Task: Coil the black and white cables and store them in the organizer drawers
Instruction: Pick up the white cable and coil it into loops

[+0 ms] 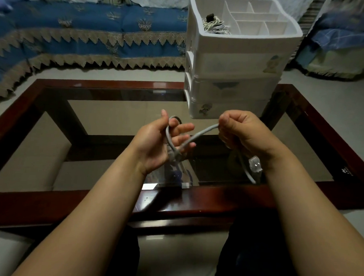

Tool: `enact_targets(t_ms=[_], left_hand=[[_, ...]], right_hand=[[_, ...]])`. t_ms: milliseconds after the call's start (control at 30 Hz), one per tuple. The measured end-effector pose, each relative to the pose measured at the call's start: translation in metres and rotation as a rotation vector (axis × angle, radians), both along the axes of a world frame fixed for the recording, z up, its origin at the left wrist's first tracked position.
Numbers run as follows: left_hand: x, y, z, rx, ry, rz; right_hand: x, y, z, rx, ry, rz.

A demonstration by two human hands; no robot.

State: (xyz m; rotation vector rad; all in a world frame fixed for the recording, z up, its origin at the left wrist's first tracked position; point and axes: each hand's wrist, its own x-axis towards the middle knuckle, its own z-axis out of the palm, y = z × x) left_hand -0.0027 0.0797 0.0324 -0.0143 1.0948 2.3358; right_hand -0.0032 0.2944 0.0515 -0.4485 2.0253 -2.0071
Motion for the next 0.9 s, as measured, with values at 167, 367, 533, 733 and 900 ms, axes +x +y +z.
enact_targets(t_ms=[167, 367, 533, 733, 900], left_hand=[[0.000, 0.002, 0.002, -0.084, 0.071, 0.194], [0.016, 0.010, 0.006, -0.252, 0.193, -0.317], [0.009, 0.010, 0.002, 0.060, 0.086, -0.350], [0.006, 0.006, 0.004, 0.161, 0.036, -0.140], [0.005, 0.010, 0.006, 0.092, -0.003, 0.146]], right_hand=[[0.000, 0.008, 0.001, -0.011, -0.064, 0.064], [-0.002, -0.006, -0.004, -0.017, -0.118, -0.124], [-0.004, -0.036, -0.020, 0.123, -0.048, -0.288], [-0.007, -0.047, -0.031, 0.171, -0.055, -0.378], [0.000, -0.057, -0.033, 0.192, 0.003, -0.405]])
